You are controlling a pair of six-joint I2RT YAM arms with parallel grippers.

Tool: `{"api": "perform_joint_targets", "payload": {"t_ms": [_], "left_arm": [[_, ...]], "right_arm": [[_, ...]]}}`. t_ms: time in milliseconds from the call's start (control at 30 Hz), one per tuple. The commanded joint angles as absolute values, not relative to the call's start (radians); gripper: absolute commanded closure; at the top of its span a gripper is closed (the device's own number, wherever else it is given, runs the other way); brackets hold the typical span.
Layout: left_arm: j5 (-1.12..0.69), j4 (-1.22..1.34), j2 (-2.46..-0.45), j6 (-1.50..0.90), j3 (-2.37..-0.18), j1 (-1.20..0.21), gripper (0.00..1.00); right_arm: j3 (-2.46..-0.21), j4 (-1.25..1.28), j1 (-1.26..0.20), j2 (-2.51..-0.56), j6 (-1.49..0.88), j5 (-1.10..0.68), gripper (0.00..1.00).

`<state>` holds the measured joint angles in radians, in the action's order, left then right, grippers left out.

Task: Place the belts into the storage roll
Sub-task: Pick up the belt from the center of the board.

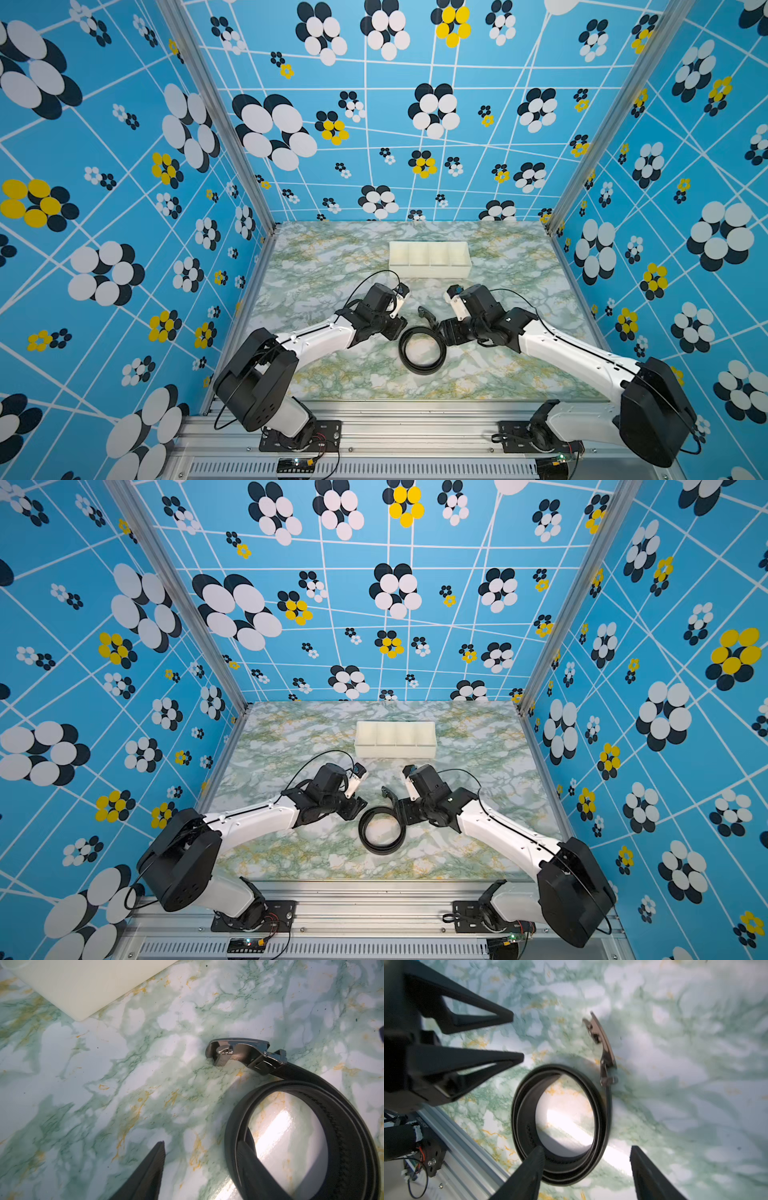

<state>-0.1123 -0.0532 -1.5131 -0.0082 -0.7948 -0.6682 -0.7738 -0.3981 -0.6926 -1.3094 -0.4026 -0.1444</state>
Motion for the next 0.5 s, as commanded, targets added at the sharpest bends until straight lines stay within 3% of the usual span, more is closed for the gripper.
{"api": "perform_joint_targets", "payload": {"t_ms": [0,333,467], "left_arm": [[-0.103,-0.097,-1.522,-0.043,-0.807,-0.692,0.42],[-0.073,-0.100,-1.541,-0.066,-0.831,-0.696,0.42],[-0.072,-0.104,-1.546,-0.067,-0.827,-0.695,0.42]], "right_arm": [[-0.735,-0.409,-0.745,-1.305,-0.563,-0.169,0.31],[-0.743,-0.434,-0.789,-1.383,-0.658,-0.071,0.36],[-0.831,-0.494,-0.801,-1.478,-0.593,0.000,0.53]]}}
